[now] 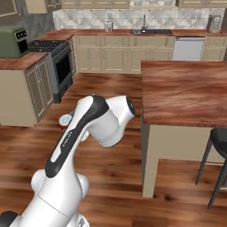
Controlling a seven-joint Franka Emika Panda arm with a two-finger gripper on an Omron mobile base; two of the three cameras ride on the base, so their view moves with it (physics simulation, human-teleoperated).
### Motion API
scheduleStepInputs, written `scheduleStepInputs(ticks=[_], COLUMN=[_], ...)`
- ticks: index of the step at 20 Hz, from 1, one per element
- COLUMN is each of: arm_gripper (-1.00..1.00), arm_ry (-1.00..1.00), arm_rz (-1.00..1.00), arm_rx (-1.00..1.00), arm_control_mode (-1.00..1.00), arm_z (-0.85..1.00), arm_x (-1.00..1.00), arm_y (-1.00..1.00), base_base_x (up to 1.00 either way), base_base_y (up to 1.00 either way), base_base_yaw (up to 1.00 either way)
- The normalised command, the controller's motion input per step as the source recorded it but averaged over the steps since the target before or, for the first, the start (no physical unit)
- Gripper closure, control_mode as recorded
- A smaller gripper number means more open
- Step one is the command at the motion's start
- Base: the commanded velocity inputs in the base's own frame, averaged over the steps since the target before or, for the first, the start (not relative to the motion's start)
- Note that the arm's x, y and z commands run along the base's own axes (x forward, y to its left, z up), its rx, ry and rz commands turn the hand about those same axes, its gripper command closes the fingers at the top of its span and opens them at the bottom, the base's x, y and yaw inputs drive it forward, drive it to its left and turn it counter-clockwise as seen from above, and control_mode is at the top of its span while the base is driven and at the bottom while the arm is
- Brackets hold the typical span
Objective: Four empty soda cans are scattered around the kitchen. Gather all the cans and cluster them next to the stove for recycling.
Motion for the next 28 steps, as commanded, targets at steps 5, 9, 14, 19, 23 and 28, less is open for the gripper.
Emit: scheduleStepInputs(ticks=[5,9,14,19,23,28], arm_gripper=[1.00,1.00,1.00,1.00,1.00,1.00], arm_ry=[0.00,0.00,0.00,0.00,0.00,0.00], arm_rz=[0.00,0.00,0.00,0.00,0.00,0.00], arm_rx=[0.00,0.00,0.00,0.00,0.00,0.00], arm_control_mode=[1.00,1.00,1.00,1.00,1.00,1.00], arm_z=[0.00,0.00,0.00,0.00,0.00,0.00], arm_x=[0.00,0.00,0.00,0.00,0.00,0.00], arm_y=[0.00,0.00,0.00,0.00,0.00,0.00], base_base_x=[-0.20,-0.15,0.00,0.56,0.78,0.80], base_base_y=[0.75,0.71,0.62,0.30,0.18,0.18], base_base_yaw=[0.00,0.00,0.00,0.00,0.00,0.00])
